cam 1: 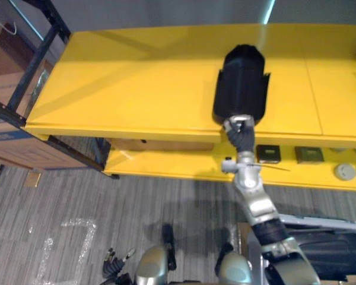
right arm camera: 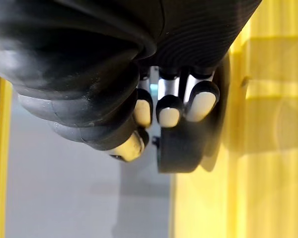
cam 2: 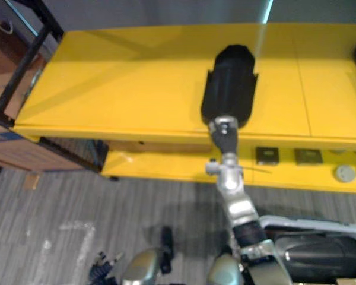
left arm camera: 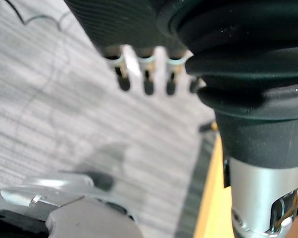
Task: Walk over and take plastic housings, then place them on the shelf
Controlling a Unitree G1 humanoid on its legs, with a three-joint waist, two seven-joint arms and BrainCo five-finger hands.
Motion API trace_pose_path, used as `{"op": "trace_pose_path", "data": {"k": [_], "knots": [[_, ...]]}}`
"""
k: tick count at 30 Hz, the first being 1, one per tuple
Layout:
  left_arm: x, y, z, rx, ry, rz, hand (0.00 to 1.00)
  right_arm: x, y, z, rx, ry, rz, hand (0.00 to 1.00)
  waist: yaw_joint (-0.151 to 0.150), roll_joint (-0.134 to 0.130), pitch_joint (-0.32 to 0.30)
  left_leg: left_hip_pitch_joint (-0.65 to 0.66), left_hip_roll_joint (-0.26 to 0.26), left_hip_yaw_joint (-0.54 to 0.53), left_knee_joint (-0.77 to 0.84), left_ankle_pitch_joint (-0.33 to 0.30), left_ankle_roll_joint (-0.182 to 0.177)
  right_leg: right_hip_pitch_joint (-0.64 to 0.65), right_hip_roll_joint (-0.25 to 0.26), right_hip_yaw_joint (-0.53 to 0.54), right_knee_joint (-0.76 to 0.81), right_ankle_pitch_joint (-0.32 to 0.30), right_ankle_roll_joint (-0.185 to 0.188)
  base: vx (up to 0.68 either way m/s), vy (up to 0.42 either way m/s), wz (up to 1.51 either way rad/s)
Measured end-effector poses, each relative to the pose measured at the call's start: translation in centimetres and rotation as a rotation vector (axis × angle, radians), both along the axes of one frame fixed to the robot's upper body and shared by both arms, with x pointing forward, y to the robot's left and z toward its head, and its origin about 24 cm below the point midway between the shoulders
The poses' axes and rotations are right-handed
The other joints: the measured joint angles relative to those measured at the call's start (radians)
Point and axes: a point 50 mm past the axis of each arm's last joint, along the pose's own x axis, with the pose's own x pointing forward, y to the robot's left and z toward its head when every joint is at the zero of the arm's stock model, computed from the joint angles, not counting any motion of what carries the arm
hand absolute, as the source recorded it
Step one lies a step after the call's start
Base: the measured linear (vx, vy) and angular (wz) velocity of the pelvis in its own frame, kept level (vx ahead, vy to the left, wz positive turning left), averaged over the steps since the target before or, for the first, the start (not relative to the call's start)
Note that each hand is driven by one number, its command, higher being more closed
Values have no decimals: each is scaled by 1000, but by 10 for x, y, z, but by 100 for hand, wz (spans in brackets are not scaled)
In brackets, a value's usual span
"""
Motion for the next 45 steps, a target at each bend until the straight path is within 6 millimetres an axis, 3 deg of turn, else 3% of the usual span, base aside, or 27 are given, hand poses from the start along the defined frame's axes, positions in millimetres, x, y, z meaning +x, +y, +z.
{"op": "trace_pose_path", "data": {"k": [5, 16, 19, 25, 31, 36, 37, 39, 41, 42, 45], "knots": [[0, 0, 0, -2, 0, -1, 0, 9, -5, 6, 1, -5, -48, 100, 4, 4, 3, -20, -3, -6, 2, 2, 2, -16, -2, -6, 9, -2, 0, 31, -2, 6], [7, -3, 3, -16, -38, -24, 0, 23, -38, 23, -10, -37, -214, 100, 7, 28, 15, -20, -9, -17, 3, 3, 3, -15, -10, -11, 26, -13, -2, 8, 2, 2], [7, -7, 3, -21, -37, -45, 0, 23, -40, 28, -24, -54, -226, 100, 8, 46, 24, -17, -12, -20, 2, 4, 3, -16, -17, -12, 40, -20, 0, -9, 6, 3], [8, -8, 3, -23, -37, -52, 0, 26, -44, 32, -22, -61, -234, 100, 9, 47, 24, -15, -13, -21, -1, 5, 2, -16, -18, -12, 42, -22, 0, 0, 0, 0], [7, -9, 3, -24, -37, -54, 0, 21, -31, 37, -31, -95, -149, 100, 8, 47, 24, -7, -11, -19, -10, 7, 0, -10, -13, -12, 31, -21, 1, 7, -1, -1], [6, -8, 3, -22, -39, -53, 0, -7, 7, 42, -44, -195, 60, 100, 4, 26, -4, 43, 1, -4, -65, 17, -11, 33, 14, -11, -26, -12, 6, 60, -15, -9], [4, -7, 2, -17, -36, -43, 0, -16, 14, 39, -41, -201, 112, 0, 4, 11, -42, 44, 9, 2, -82, 19, -15, 38, 31, -11, -62, 2, 6, 113, -34, -6], [2, -4, 3, -9, -35, -30, 0, -22, 16, 37, -31, -201, 141, 0, 3, -9, -73, 45, 13, 5, -90, 19, -15, 49, 42, -11, -95, 13, 5, 120, -25, -8], [0, 2, 3, 2, -37, 0, 0, -32, 12, 39, 4, -217, 176, 0, -1, -45, -102, 83, 15, 16, -108, 19, -16, 102, 57, -11, -156, 32, 10, 130, -15, -13], [0, 5, 4, 10, -38, 9, 0, -38, 8, 43, 47, -235, 208, 0, -1, -65, -122, 97, 15, 32, -115, 19, -16, 117, 63, -7, -184, 44, 9, 93, -2, -16], [0, 9, 4, 24, -39, 39, 0, -51, -11, 53, 72, -294, 197, 0, -9, -90, -157, 113, 25, 58, -121, 16, -20, 141, 81, 11, -236, 88, 3, 66, 21, -19]]}}
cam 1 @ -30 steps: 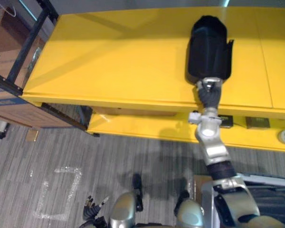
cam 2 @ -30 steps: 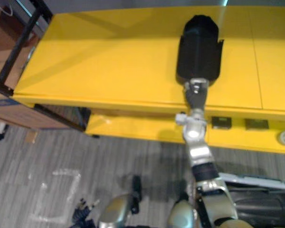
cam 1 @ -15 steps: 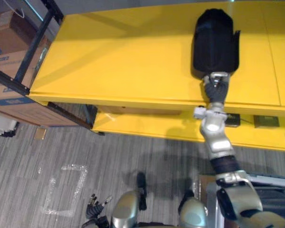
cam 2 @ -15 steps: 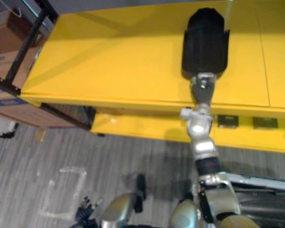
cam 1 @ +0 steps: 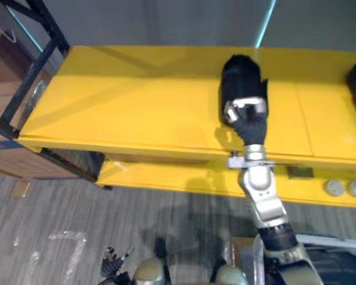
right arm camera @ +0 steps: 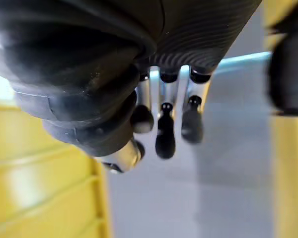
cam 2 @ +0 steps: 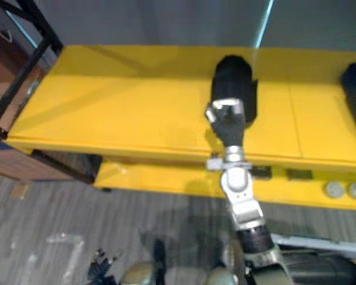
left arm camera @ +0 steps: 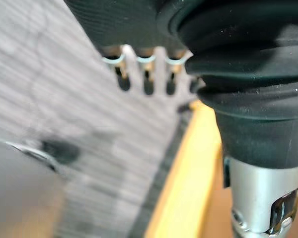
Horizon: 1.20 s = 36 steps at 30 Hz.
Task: Walk over and take plastic housings, then place them on the shelf
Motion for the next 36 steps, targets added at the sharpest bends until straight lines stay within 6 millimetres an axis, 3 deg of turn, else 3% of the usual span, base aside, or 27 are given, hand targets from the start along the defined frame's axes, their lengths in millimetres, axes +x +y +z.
{"op": "trace_pose_path", "data": {"k": [4, 5, 8, 9, 11, 13, 16, 18, 22, 25, 27, 31, 34, 35, 36], "knots": [[-3, 2, -2, 1, 16, 16, 0, -15, -38, -11, 57, 28, -136, 0, -18, -14, -28, 17, 10, 35, -1, 0, -1, 4, 13, 34, -17, 39, -12, 8, 36, -23], [-6, 2, -3, -1, 32, 19, 0, -22, -53, -26, 81, 89, -191, 0, -24, -15, -47, 21, 11, 50, -2, -1, -1, 1, 14, 50, -26, 48, -9, -33, 34, -36], [-10, 1, -6, -3, 50, 21, 0, -39, -72, -56, 131, 206, -292, 0, -39, -12, -65, 33, 10, 63, -6, -1, -1, 0, 14, 71, -31, 53, -6, -56, 14, -27], [-13, 0, -8, -7, 67, 23, 0, -48, -81, -78, 175, 284, -351, 0, -58, -7, -76, 34, 11, 73, -10, -2, -3, -2, 17, 74, -37, 53, -5, -122, -7, -18], [-17, 0, -10, -11, 83, 28, 0, -59, -94, -110, 222, 409, -456, 0, -66, -7, -90, 34, 11, 91, -12, -3, -4, -7, 23, 96, -55, 50, -4, -129, -18, -31], [-23, -3, -14, -34, 111, 48, 0, -77, -111, -145, 268, 551, -594, 0, -80, 13, -102, 33, 19, 111, -12, -2, -4, -21, 27, 109, -53, 47, -7, -169, -18, -27], [-38, -5, -20, -60, 178, 61, 0, -109, -136, -171, 318, 638, -757, 0, -105, 38, -124, 32, 23, 124, -12, -6, -10, -36, 29, 130, -52, 44, -5, -154, 20, -17], [-44, -6, -21, -64, 198, 63, 0, -123, -147, -172, 333, 622, -825, 0, -113, 48, -129, 38, 26, 153, -12, -6, -9, -38, 36, 161, -58, 44, -5, -77, 25, -37], [-56, -4, -22, -69, 227, 62, 0, -134, -150, -170, 370, 574, -824, 0, -128, 33, -133, 48, 38, 223, -12, -9, -9, -72, 59, 250, -63, 44, -5, -25, 21, -48], [-51, 0, -21, -51, 218, 37, 0, -139, -146, -175, 401, 580, -791, 0, -134, 19, -139, 48, 39, 249, -12, -14, -8, -84, 61, 269, -69, 44, -5, 21, 27, -31], [-42, 4, -20, -17, 216, -24, 0, -138, -141, -177, 416, 588, -751, 0, -155, 15, -143, 49, 34, 259, -12, -19, -7, -89, 60, 288, -72, 45, -6, 38, 34, -15], [-31, 5, -20, -16, 248, -92, 0, -129, -131, -179, 457, 585, -669, 0, -160, 16, -146, 52, 29, 290, -11, -31, -10, -110, 60, 324, -72, 59, -22, 69, 35, -27], [-43, 3, -26, -38, 322, -98, 0, -114, -123, -174, 461, 559, -602, 0, -158, 24, -155, 85, 25, 335, -3, -48, -27, -123, 70, 402, -72, 96, -20, 112, 25, -58], [-49, 5, -27, -44, 349, -86, 0, -105, -117, -170, 466, 538, -555, 0, -155, 22, -157, 76, 32, 317, 65, -74, -22, -130, 74, 438, -71, 104, -13, 151, -16, -106], [-59, 7, -28, -56, 369, -46, 0, -92, -108, -165, 464, 519, -480, 0, -144, 16, -155, 37, 67, 235, 204, -136, 5, -143, 84, 493, -65, 113, -16, 99, -22, -119]]}}
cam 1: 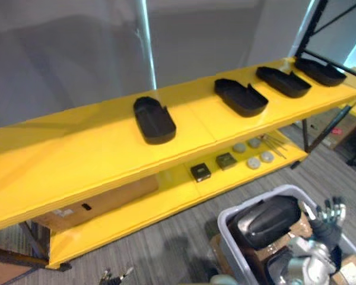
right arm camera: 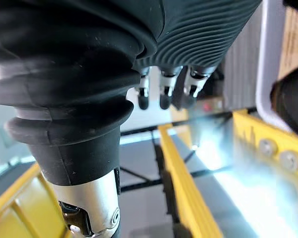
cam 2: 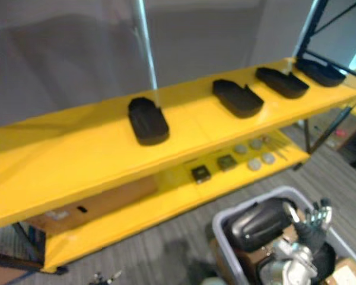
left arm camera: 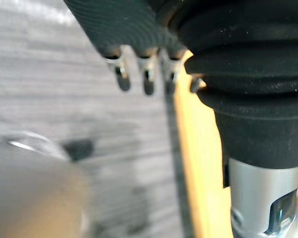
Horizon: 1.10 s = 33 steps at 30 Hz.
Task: Walk over and take plastic housings, then place them on the shelf
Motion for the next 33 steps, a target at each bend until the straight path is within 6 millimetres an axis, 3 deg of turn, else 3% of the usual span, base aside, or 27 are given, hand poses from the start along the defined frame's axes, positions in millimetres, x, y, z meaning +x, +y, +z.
{"op": "trace_pose_path", "data": {"k": [2, 3, 4, 5, 6, 7, 10, 15, 19, 21, 24, 27, 29, 31, 32, 33], "knots": [[-14, -4, -2, -14, 29, 34, 0, 20, 11, 13, -23, -61, 95, 0, 11, 18, 0, -85, 57, -149, 210, -111, 44, -20, 44, 76, 8, 7, -7, 78, -3, -142], [-21, -9, -3, -35, 41, 60, 0, 30, 16, 19, -42, -83, 147, 0, 31, 40, 1, -135, 76, -283, 330, -183, 74, -35, 74, 138, 11, 12, -10, 55, 97, -172], [-24, -13, -4, -47, 46, 74, 0, 34, 18, 22, -55, -94, 176, 0, 48, 56, 2, -144, 78, -363, 371, -215, 71, -46, 100, 180, 13, 21, -3, -9, 208, -168], [-25, -16, -4, -55, 50, 76, 0, 39, 22, 25, -60, -108, 199, 0, 51, 70, -2, -139, 72, -410, 366, -239, 45, -67, 117, 212, 21, 27, 8, -25, 170, -101], [-23, -17, -5, -56, 45, 70, 0, 41, 23, 27, -61, -118, 208, 0, 43, 67, 2, -138, 65, -409, 359, -243, 40, -72, 117, 215, 22, 29, 11, -60, 189, -63], [-16, -12, -4, -40, 26, 60, 0, 42, 24, 28, -68, -122, 220, 0, 38, 40, 21, -125, 39, -396, 325, -245, 36, -88, 96, 215, 27, 33, 19, -72, 128, -17], [-2, -9, -2, -21, -23, 48, 0, 44, 23, 31, -75, -128, 225, 0, 40, 46, 28, -125, 13, -401, 271, -274, -15, -109, 67, 201, 22, 44, 37, -109, 152, 11], [-3, -8, -1, -13, -32, 85, 0, 50, 37, 33, -72, -132, 301, 0, 45, 54, 58, -148, -31, -429, 267, -278, -16, -111, 13, 174, 11, 51, 49, -120, 92, 17], [-4, -4, 1, -1, -73, 143, 0, 52, 45, 38, -83, -160, 353, 0, 58, 55, 75, -184, -35, -465, 288, -290, -6, -128, 11, 155, 19, 51, 49, -101, 3, 21], [9, -4, 5, 6, -131, 139, 0, 56, 47, 47, -99, -194, 369, 0, 56, 65, 87, -235, -32, -496, 339, -300, -4, -164, 20, 124, 79, 27, 47, -49, -26, 43], [29, -4, 9, 13, -194, 109, 0, 61, 50, 52, -99, -208, 368, 0, 62, 51, 134, -251, -29, -541, 433, -319, -16, -187, 42, 98, 213, -29, 55, -32, 1, 28], [44, -3, 13, 18, -222, 41, 0, 60, 55, 45, -62, -171, 325, 0, 72, 16, 155, -248, -27, -532, 507, -355, -7, -183, 49, 124, 251, -28, 65, -101, 106, -25], [49, -3, 15, 35, -222, -50, 0, 56, 57, 38, -21, -158, 308, 0, 72, 1, 166, -242, -22, -472, 522, -364, 2, -205, 48, 119, 253, 19, 28, -179, 143, -84], [54, -3, 17, 58, -216, -90, 0, 51, 58, 32, -13, -135, 318, 0, 76, 2, 186, -220, 4, -395, 485, -348, 32, -195, 43, 33, 158, 156, -45, -232, 72, -113], [53, 0, 18, 89, -197, -78, 0, 46, 62, 26, -32, -100, 332, 0, 75, 12, 192, -214, 16, -346, 440, -321, 52, -217, 44, -34, 222, 130, -66, -290, 52, -96], [55, 3, 19, 119, -188, -77, 0, 41, 62, 22, -79, -62, 322, 0, 58, -5, 186, -214, 16, -323, 396, -287, 57, -238, 49, -77, 349, 43, -63, -269, 53, -77]]}}
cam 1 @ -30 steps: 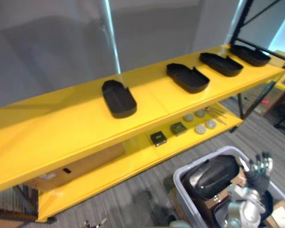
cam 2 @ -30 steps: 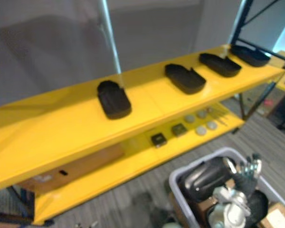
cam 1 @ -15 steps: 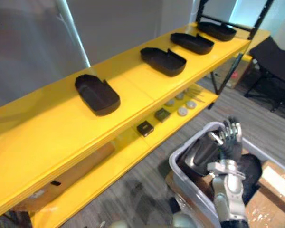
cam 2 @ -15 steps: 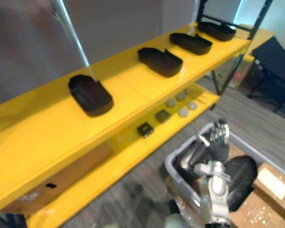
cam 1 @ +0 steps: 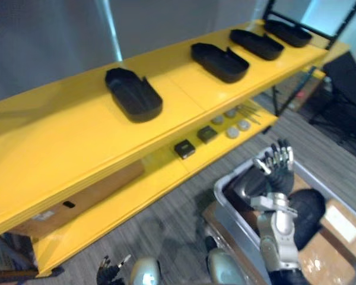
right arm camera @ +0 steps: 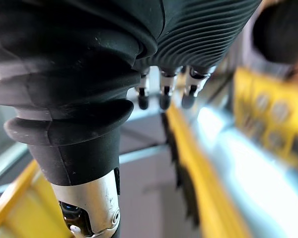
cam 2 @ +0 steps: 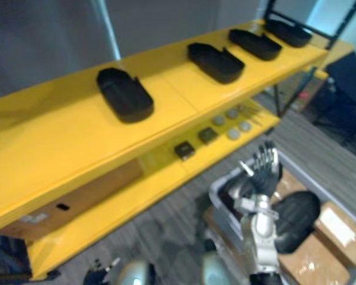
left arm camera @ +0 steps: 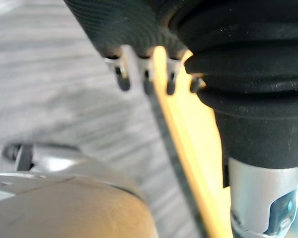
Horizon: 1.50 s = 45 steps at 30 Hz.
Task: Walk over and take plastic housings, then place them on the shelf
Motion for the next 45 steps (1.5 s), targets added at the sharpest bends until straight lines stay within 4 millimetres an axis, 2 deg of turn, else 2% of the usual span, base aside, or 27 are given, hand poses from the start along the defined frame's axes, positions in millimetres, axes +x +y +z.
{"op": "trace_pose_path", "data": {"k": [2, 3, 4, 5, 6, 7, 8, 9, 10, 12, 13, 14, 15, 16, 17, 18, 19, 21, 24, 26, 29, 32, 35, 36, 38, 40, 45], "knots": [[7, 6, 3, 32, -10, 4, 0, -3, -3, -1, -48, 14, -36, 0, -4, -8, 1, -2, 0, 23, -65, 55, 3, -1, -3, -34, 149, -105, -15, -93, 10, -40], [10, 7, 4, 43, -14, 2, 0, -2, -5, 1, -51, -2, -45, 0, -2, -30, -8, -5, 0, 40, -95, 92, -9, 4, -23, -60, 216, -143, -21, -83, -58, -35], [10, 9, 4, 50, -11, -1, 0, -1, -5, 3, -50, -11, -50, 0, -1, -32, -7, -8, 0, 48, -102, 102, -11, 7, -38, -76, 234, -153, -28, -106, -110, -39], [9, 13, 5, 68, 3, -17, 0, 0, -8, 6, -51, -27, -74, 0, 8, -48, -7, -13, 0, 60, -100, 108, -20, -3, -47, -101, 222, -140, -13, -140, -81, -50], [6, 13, 2, 64, 33, -20, 0, -1, -13, 6, -53, -23, -103, 0, 18, -44, -10, -12, -15, 50, -120, 105, -22, 2, -30, -130, 166, -115, 15, -121, -33, -69], [1, 12, 0, 64, 58, -22, 0, 2, -13, 10, -49, -40, -109, 0, 30, -36, -12, -6, -12, 36, -156, 114, -15, 21, -11, -122, 87, -99, 22, -107, -20, -107], [-10, 14, -3, 60, 95, -4, 0, 5, -11, 13, -39, -55, -106, 0, 58, -20, -13, 12, 28, 80, -201, 150, -16, 56, 10, -105, 2, -84, -12, -129, -112, -121], [-27, 17, -7, 55, 144, 13, 0, 7, -9, 17, -39, -79, -95, 0, 53, -38, -22, 30, 31, 130, -245, 190, -26, 32, -54, -147, 187, -171, -90, -94, -155, -106], [-33, 18, -8, 54, 164, 14, 0, 7, -8, 16, -40, -74, -93, 0, 49, -47, -28, 32, 33, 145, -251, 202, -34, 40, -88, -160, 224, -185, -78, -73, -215, -78], [-50, 24, -9, 50, 208, 20, 0, 9, -1, 14, -50, -60, -66, 0, 71, -62, -37, -11, 81, 202, -183, 215, -54, 79, -172, -187, 203, -195, -62, -100, -328, -90], [-47, 29, -7, 49, 190, 44, 0, 13, 5, 14, -58, -38, -37, 0, 72, -71, -38, -89, 122, 200, -95, 214, -55, 81, -155, -211, 99, -217, 16, -146, -305, -85], [-46, 27, -8, 43, 184, 45, 0, 14, 5, 13, -60, -34, -35, 0, 73, -65, -34, -99, 131, 198, -89, 214, -55, 80, -146, -219, 79, -221, 21, -170, -288, -87], [-42, 21, -9, 21, 160, 61, 0, 17, 5, 14, -62, -24, -29, 0, 91, -37, -15, -114, 156, 191, -88, 214, -55, 88, -112, -217, 17, -223, 28, -138, -191, -94], [-37, 11, -10, -13, 127, 93, 0, 20, 2, 13, -69, -13, -26, 0, 96, -3, 8, -130, 168, 162, -98, 217, -57, 84, -84, -212, -55, -209, 63, -216, -237, -106], [-33, -1, -12, -56, 100, 126, 0, 22, -4, 8, -63, 18, -30, 0, 86, 27, 42, -129, 158, 99, -119, 219, -54, 78, -59, -181, -81, -184, 58, -197, -146, -85], [-34, -5, -12, -74, 91, 144, 0, 20, -7, 1, -64, 52, -34, 0, 88, 31, 45, -122, 142, 69, -149, 216, -58, 62, -55, -159, -87, -178, 57, -173, -62, -97], [-37, -12, -13, -100, 72, 163, 0, 15, -14, -6, -68, 90, -58, 0, 95, 37, 48, -93, 105, 27, -222, 213, -90, 29, -49, -116, -101, -180, 54, -115, -13, -91], [-34, -13, -11, -89, 48, 145, 0, 9, -20, -9, -68, 100, -81, 0, 87, 36, 64, -65, 81, 26, -274, 225, -110, 17, -59, -128, -125, -167, 52, -71, 7, -77], [-30, -7, -8, -57, 21, 129, 0, 2, -28, -8, -66, 97, -114, 0, 62, 19, 82, -53, 74, 22, -277, 228, -107, 30, -60, -127, -182, -99, 68, -16, 22, -33], [-23, -7, -7, -46, 5, 119, 0, 2, -32, -6, -33, 81, -120, 0, 54, 20, 83, -52, 68, 23, -276, 234, -130, 42, -64, -123, -228, -72, 77, 24, 50, -19], [-9, -6, -4, -41, -28, 78, 0, 8, -32, -8, -7, 93, -105, 0, 51, 30, 88, -52, 42, -27, -272, 237, -135, 78, -79, -128, -297, -10, 90, 85, 84, -15], [8, -7, 1, -49, -75, 50, 0, 20, -33, -5, -8, 89, -107, 0, 53, 45, 98, -52, 16, -54, -272, 237, -135, 103, -102, -141, -329, 6, 106, 17, 83, 12], [20, -9, 6, -50, -117, 16, 0, 52, -39, 1, -16, 102, -132, 0, 63, 57, 121, -54, 3, -84, -271, 236, -132, 132, -110, -169, -363, 32, 108, -48, 42, 22], [25, -10, 8, -50, -136, 7, 0, 74, -45, 12, -17, 109, -154, 0, 80, 60, 138, -63, 0, -100, -269, 235, -131, 139, -111, -183, -382, 44, 105, -119, 25, 20], [28, -11, 9, -55, -145, 1, 0, 93, -53, 27, -29, 95, -170, 0, 104, 60, 156, -74, -2, -107, -266, 235, -131, 138, -110, -188, -396, 57, 103, -126, 14, 9], [28, -16, 7, -78, -132, -3, 0, 119, -70, 60, -52, 59, -198, 0, 128, 80, 177, -109, -8, -140, -239, 236, -129, 140, -113, -216, -407, 67, 102, -113, 10, 26], [27, -27, 4, -118, -118, -34, 0, 142, -99, 106, -99, 43, -306, 0, 176, 120, 193, -148, -28, -192, -232, 247, -121, 137, -125, -269, -408, 74, 104, -46, 20, 32]]}}
